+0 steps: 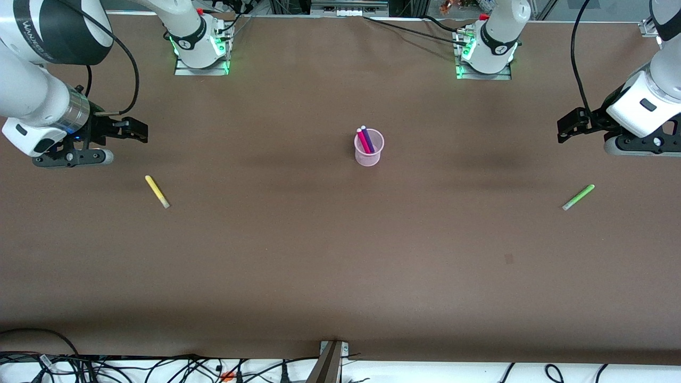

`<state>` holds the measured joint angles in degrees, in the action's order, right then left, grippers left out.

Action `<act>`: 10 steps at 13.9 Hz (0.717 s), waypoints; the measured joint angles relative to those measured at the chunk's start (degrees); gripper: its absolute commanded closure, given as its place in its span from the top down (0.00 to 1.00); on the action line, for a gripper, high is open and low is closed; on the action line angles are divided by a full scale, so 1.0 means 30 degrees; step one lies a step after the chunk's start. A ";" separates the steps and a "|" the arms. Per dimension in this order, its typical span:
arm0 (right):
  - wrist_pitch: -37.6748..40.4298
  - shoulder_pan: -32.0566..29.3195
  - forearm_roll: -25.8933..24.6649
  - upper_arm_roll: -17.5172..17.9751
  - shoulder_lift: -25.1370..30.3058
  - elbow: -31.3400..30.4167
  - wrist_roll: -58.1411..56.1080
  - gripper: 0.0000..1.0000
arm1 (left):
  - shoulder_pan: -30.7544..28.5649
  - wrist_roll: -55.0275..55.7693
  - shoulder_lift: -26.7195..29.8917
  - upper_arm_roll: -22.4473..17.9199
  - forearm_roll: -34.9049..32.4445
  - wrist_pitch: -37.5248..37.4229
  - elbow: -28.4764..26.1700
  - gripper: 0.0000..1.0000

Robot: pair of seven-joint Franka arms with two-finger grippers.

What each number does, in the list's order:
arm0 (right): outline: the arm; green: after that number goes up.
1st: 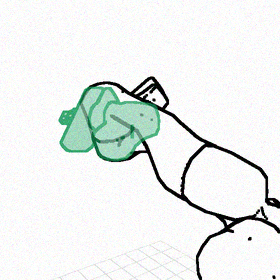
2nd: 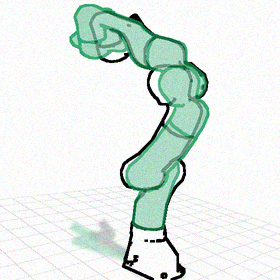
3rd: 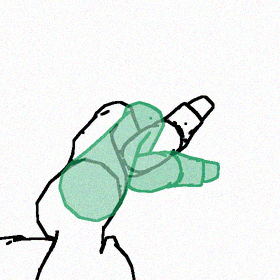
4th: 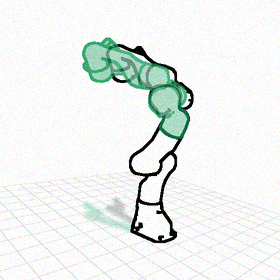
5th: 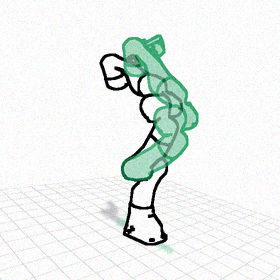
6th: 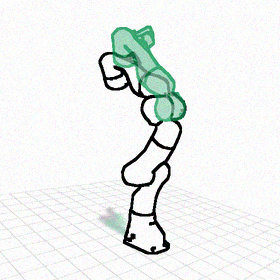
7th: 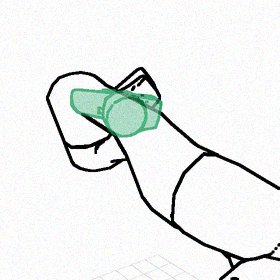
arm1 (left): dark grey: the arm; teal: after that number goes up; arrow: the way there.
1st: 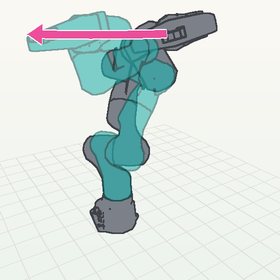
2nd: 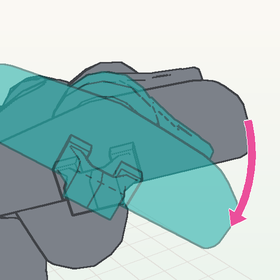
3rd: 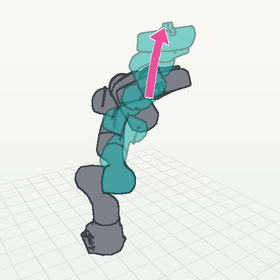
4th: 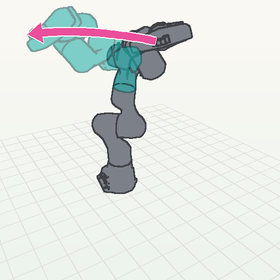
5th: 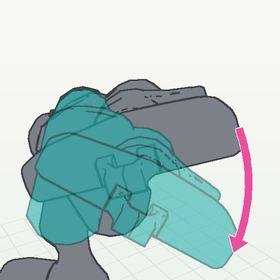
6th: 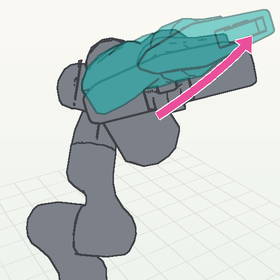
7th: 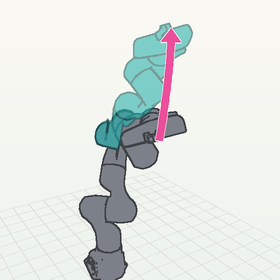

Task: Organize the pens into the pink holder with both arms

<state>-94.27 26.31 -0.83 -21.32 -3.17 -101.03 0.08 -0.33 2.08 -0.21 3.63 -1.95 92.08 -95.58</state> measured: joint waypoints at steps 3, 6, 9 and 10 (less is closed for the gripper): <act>-0.0013 -0.0005 -0.0002 -0.0512 0.0013 0.0036 0.0042 1.00 | 0.0001 0.0000 0.0000 0.0000 0.0000 -0.0007 0.0001 1.00; -0.0037 -0.0012 -0.0001 -0.0888 0.0006 0.0081 0.0310 1.00 | 0.0003 0.0000 0.0006 0.0001 0.0000 -0.0008 0.0002 1.00; -0.0176 -0.0299 -0.0001 -0.0762 -0.0112 0.0078 0.0772 1.00 | 0.0003 0.0000 0.0007 0.0000 0.0000 -0.0009 0.0003 1.00; -0.0232 -0.0930 -0.0001 -0.0255 -0.0116 0.0079 0.0772 0.99 | 0.0003 0.0000 0.0007 0.0000 0.0000 -0.0010 0.0003 1.00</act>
<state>-94.96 23.52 -0.83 -22.09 -3.52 -100.79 2.39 -0.32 2.08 -0.19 3.63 -1.95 92.05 -95.58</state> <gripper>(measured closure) 0.000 0.000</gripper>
